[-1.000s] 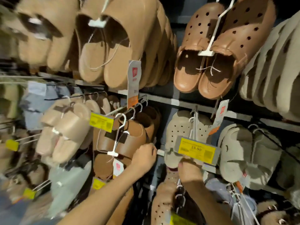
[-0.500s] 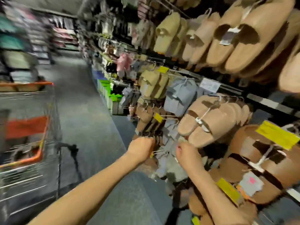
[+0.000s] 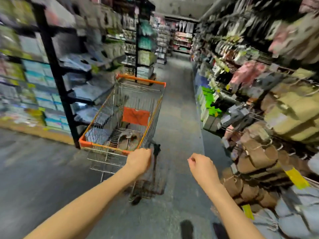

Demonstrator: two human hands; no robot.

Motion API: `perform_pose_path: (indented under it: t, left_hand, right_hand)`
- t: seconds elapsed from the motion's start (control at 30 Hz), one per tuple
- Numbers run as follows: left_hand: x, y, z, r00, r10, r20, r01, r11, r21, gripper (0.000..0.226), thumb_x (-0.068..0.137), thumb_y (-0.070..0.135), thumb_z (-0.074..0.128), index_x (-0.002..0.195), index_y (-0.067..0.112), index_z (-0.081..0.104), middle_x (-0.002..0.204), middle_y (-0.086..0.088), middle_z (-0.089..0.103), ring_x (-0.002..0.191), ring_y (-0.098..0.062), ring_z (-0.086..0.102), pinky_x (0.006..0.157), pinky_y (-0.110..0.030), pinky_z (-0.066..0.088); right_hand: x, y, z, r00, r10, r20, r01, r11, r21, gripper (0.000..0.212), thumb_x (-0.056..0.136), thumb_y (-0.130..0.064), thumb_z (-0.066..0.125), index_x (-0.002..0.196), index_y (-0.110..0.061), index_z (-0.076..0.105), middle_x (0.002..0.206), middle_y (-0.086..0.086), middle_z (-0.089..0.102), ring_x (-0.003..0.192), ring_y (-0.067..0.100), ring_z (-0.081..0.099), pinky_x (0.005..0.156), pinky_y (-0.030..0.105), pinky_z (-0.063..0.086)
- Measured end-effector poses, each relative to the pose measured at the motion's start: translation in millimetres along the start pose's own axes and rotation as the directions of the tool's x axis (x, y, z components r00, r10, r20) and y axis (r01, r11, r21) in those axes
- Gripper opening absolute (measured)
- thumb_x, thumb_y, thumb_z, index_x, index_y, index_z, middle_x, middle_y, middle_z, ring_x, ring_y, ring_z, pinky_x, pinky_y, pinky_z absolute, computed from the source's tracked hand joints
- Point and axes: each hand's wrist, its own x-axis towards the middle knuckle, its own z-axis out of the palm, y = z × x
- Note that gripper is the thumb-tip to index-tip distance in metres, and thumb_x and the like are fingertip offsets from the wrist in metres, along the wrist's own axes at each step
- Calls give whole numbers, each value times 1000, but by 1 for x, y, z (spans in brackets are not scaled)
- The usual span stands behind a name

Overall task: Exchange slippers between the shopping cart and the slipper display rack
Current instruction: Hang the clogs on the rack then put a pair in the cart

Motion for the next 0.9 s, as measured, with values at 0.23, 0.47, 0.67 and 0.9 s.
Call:
perform_pose_path:
  t: [0.23,0.47,0.67,0.9]
  left_hand:
    - [119,-30,11,956,-280,83,286,954,-84,21,88,16,49,103,13,63,108,-9,68,100,-28,65,82,-36,51]
    - [217,-42,16,891,-441,105,450,890,-80,28,91,13,38,110,11,59,111,-10,65,102,-29,63,82,-37,51]
    - [271,-78,42,795,-588,152,603,792,-94,25,91,14,41,99,8,63,106,-12,68,98,-31,66,78,-38,53]
    - [373,-139,53,717,-684,136,697,700,-152,23,89,9,40,97,5,62,101,-14,68,93,-32,65,78,-41,55]
  right_hand:
    - [152,19,43,982,-96,163,90,995,43,24,95,-24,43,89,-11,63,84,4,64,77,21,59,63,28,39]
    - [306,14,43,960,-194,203,186,981,58,26,94,-19,42,74,-10,54,72,9,53,71,28,54,59,30,36]
    - [379,-33,94,864,-377,332,368,925,93,27,96,-23,43,94,-5,63,94,16,68,82,29,61,63,30,38]
    - [485,-81,143,795,-499,343,484,864,137,23,92,-20,46,86,-5,62,88,19,67,84,34,63,69,38,50]
